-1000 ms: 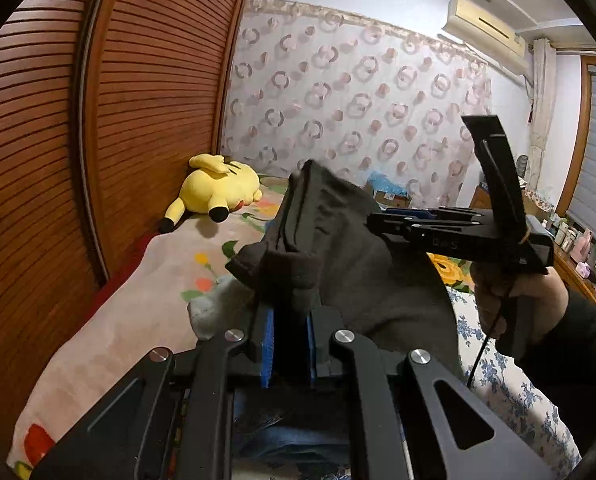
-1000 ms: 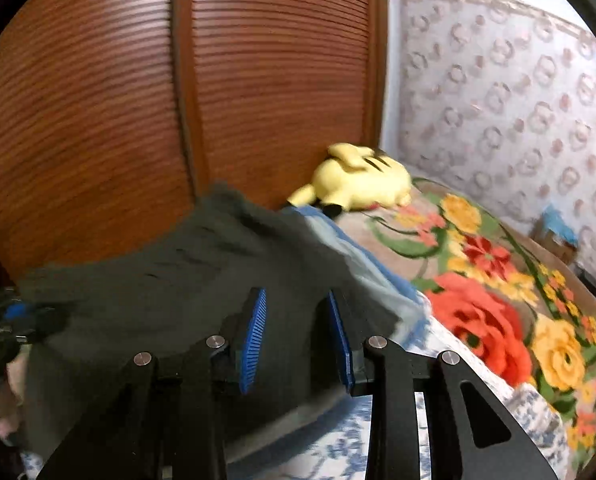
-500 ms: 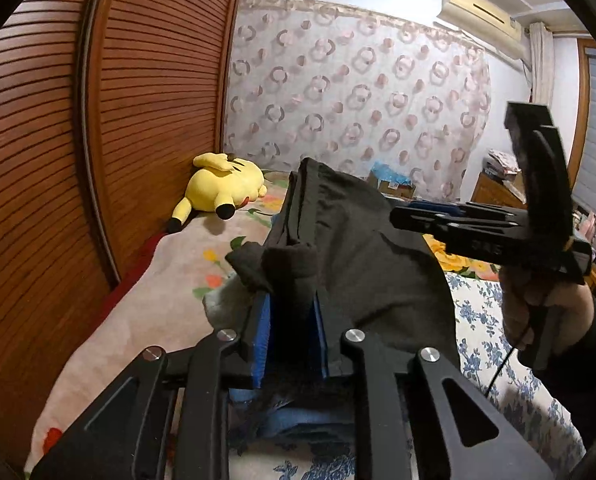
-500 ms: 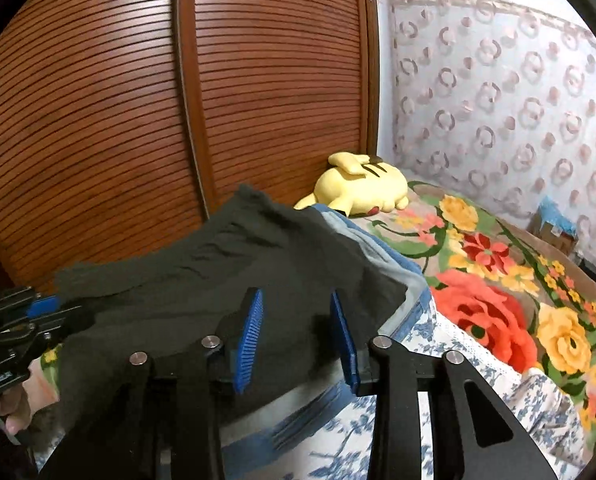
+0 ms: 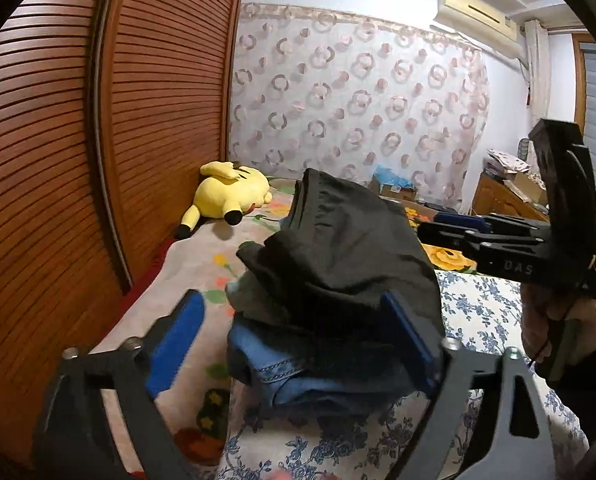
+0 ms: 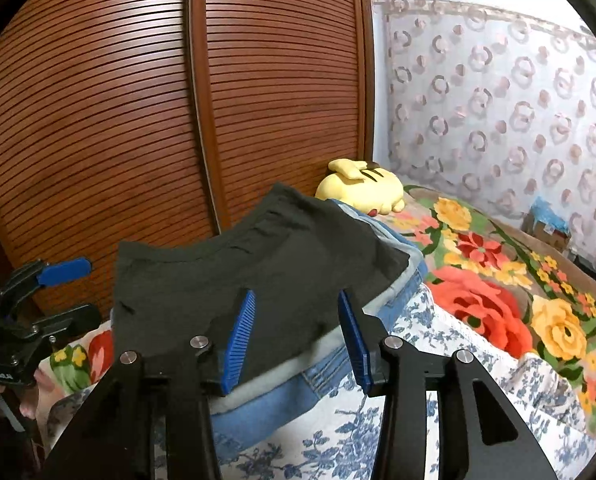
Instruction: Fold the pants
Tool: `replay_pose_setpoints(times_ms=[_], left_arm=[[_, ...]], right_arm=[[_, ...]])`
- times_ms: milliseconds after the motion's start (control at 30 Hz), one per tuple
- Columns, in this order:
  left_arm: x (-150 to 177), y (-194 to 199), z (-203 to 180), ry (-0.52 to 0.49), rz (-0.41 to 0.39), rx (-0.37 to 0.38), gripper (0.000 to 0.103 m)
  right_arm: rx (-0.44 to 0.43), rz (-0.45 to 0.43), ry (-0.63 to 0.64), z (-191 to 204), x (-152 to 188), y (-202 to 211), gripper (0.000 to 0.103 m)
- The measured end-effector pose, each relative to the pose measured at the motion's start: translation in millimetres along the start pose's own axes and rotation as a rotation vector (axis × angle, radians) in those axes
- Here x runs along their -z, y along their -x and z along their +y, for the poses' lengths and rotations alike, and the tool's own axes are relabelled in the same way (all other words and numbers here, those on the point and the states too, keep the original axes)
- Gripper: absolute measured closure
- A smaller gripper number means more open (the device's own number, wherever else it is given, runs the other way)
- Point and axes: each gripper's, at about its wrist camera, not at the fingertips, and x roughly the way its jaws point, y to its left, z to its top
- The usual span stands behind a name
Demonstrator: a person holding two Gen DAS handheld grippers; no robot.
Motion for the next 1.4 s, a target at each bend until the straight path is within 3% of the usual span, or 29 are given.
replay_pose_setpoints(times_ms=[100, 200, 333, 433, 1200, 1400], left_arm=[[2, 8, -1, -0.014, -0.025, -0.021, 0.000], [2, 12, -2, -0.017, -0.019, -0.012, 0.000], [5, 19, -4, -0.029, -0.007, -0.003, 0.000], [6, 24, -9, -0.051, -0.003, -0.002, 0.000], [41, 57, -61, -0.149, 0.074, 0.174, 0.001], [47, 61, -82, -0.191, 0.082, 0.201, 0.001]], right_arm=[[-0.001, -0.004, -0.008, 3, 1, 6, 0.057], [0.000, -0.009, -0.011, 9, 4, 14, 0.054], [0.008, -0.019, -0.020, 16, 9, 28, 0.038], [0.023, -0.024, -0.027, 21, 13, 39, 0.035], [0.179, -0.033, -0.168, 62, 86, 143, 0.027], [0.257, -0.025, -0.219, 67, 106, 174, 0.027]])
